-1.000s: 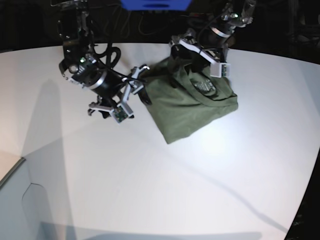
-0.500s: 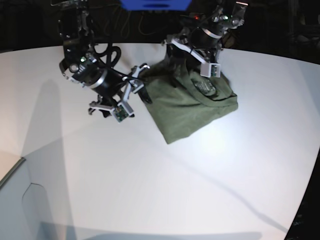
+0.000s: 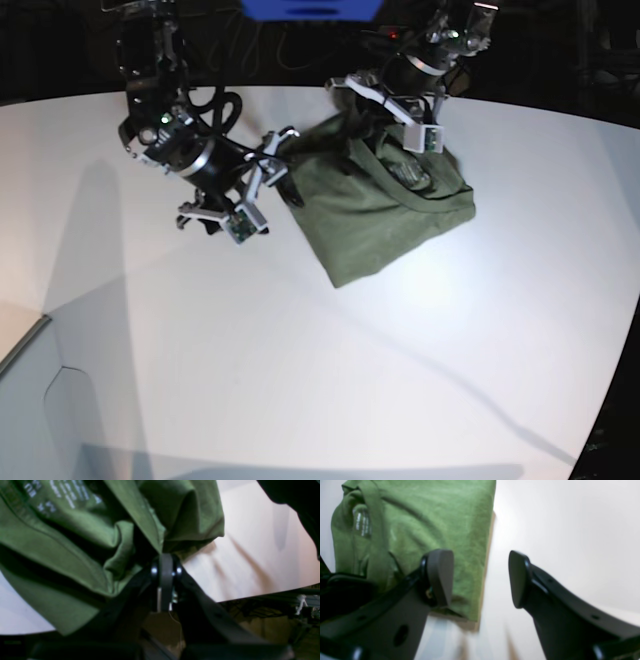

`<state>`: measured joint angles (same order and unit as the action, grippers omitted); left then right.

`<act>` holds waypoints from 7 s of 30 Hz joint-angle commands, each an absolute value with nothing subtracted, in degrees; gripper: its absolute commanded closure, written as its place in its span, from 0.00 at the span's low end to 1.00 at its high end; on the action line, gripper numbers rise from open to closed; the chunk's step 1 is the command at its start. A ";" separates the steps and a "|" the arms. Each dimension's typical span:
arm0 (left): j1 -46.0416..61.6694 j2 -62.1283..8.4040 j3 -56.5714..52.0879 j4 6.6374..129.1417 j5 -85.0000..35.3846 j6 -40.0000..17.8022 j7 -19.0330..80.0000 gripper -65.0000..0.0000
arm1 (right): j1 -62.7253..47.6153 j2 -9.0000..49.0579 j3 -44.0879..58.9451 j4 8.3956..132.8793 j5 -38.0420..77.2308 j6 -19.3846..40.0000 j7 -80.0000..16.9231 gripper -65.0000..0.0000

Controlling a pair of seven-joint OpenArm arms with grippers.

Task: Layout the t-shirt on the table in an organized manner, then fold the t-shirt properly

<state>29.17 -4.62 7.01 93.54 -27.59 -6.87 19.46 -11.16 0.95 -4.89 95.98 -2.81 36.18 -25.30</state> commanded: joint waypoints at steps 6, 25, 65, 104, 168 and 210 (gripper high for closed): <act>34.51 -4.53 5.58 101.41 -28.09 -7.43 18.07 1.00 | -10.51 1.80 -4.79 96.92 -2.24 36.35 -23.69 0.46; 41.80 -4.44 -5.58 103.34 -28.18 -7.87 18.59 1.00 | -9.98 1.10 -5.05 96.84 -1.98 36.35 -23.87 0.46; 37.23 -8.84 -13.05 101.76 -39.16 -7.43 18.68 0.50 | -9.80 0.48 -3.56 97.36 -1.98 36.18 -23.69 0.46; 15.16 -6.99 -7.08 74.68 -38.29 -7.87 18.86 1.00 | -8.48 1.36 2.51 97.01 -2.24 36.18 -23.69 0.46; -34.24 -0.92 49.10 66.51 12.09 -32.40 33.80 0.42 | -7.16 -0.40 30.90 97.54 -1.98 36.18 -23.69 0.46; 17.71 -4.79 -36.53 29.67 12.00 -31.25 9.01 1.00 | -24.31 -0.92 30.46 38.37 -0.40 34.51 7.96 1.00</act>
<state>16.88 -4.19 -36.36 28.69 11.99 -31.18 7.77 -23.81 -1.78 29.89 37.56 -0.64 35.11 8.32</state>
